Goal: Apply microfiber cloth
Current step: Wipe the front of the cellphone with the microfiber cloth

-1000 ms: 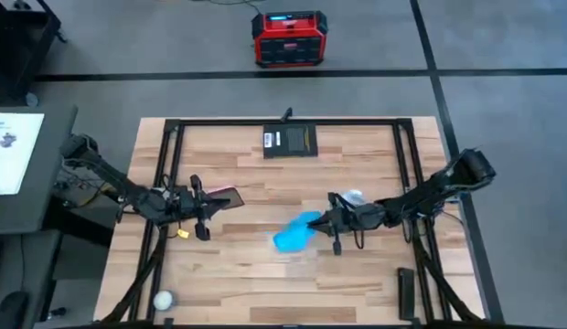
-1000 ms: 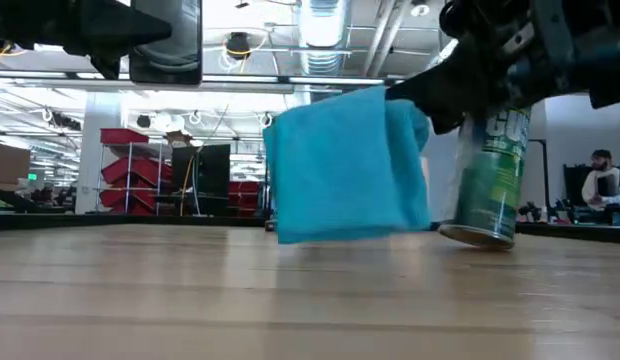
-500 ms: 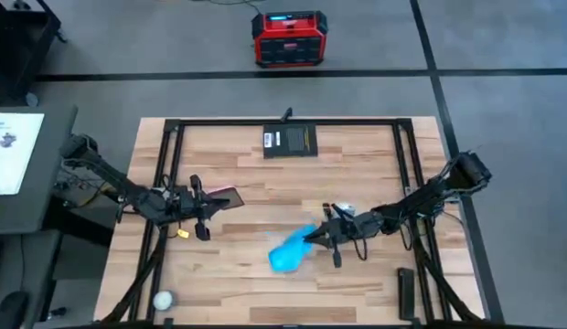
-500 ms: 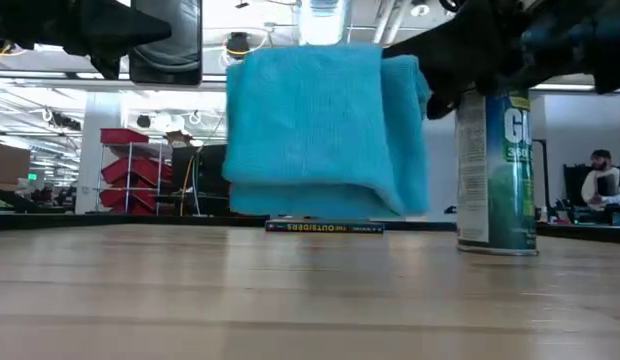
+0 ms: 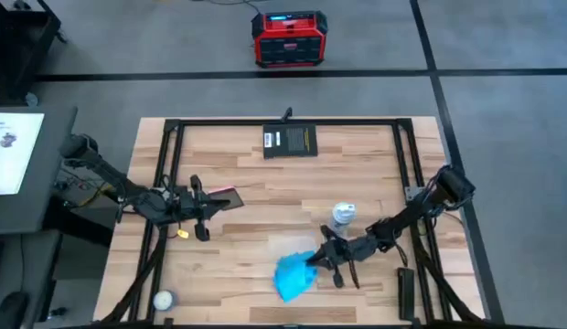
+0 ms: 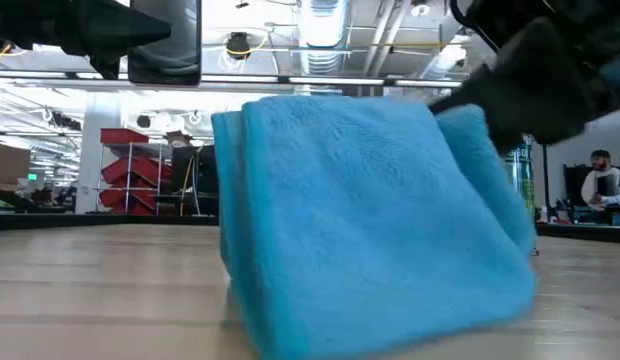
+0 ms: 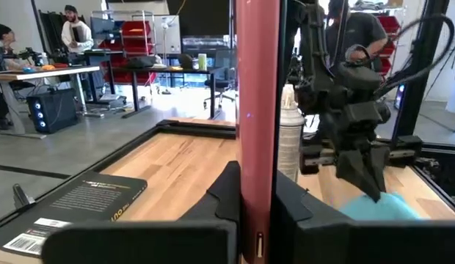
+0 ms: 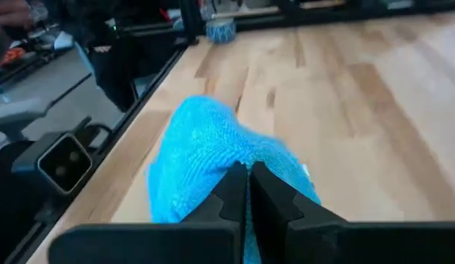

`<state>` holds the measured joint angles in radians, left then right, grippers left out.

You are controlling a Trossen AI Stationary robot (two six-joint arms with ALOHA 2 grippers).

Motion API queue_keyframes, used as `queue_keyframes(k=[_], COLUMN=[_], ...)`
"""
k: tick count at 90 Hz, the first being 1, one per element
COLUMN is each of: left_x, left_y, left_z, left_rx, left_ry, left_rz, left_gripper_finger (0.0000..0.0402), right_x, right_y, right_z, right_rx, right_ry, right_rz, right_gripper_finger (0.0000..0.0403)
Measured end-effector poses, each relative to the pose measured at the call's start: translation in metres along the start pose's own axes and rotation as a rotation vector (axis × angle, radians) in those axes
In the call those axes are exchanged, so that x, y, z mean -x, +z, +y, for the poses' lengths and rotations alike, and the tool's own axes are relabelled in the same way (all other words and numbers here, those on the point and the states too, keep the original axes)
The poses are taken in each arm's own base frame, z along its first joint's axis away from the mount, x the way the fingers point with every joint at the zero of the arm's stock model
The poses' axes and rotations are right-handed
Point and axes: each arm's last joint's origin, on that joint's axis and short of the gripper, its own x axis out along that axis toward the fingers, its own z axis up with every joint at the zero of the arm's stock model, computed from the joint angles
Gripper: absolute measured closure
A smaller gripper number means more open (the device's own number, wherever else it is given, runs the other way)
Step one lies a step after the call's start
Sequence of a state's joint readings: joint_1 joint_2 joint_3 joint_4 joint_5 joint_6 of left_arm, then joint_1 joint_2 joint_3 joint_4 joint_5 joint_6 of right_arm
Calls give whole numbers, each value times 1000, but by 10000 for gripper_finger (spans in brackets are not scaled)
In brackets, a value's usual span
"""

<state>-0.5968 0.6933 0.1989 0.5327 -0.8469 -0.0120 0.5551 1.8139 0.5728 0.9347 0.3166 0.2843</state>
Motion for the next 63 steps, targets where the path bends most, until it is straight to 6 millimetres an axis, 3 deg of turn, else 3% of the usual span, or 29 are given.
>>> queue_keyframes(k=[14,25,63], left_x=[0,0,0], left_y=[0,0,0], left_z=[0,0,0], left_rx=[-5,-7,-46], left_ry=[0,1,2], left_rz=[0,-1,-1], left_gripper_finger=[395,395,395], right_x=[1,1,-11], right_y=[-3,-1,19], right_z=[4,4,0], right_rx=[-32,-37,-93], right_ry=[14,14,1], right_rz=[7,3,-62], right_gripper_finger=[397,367,156])
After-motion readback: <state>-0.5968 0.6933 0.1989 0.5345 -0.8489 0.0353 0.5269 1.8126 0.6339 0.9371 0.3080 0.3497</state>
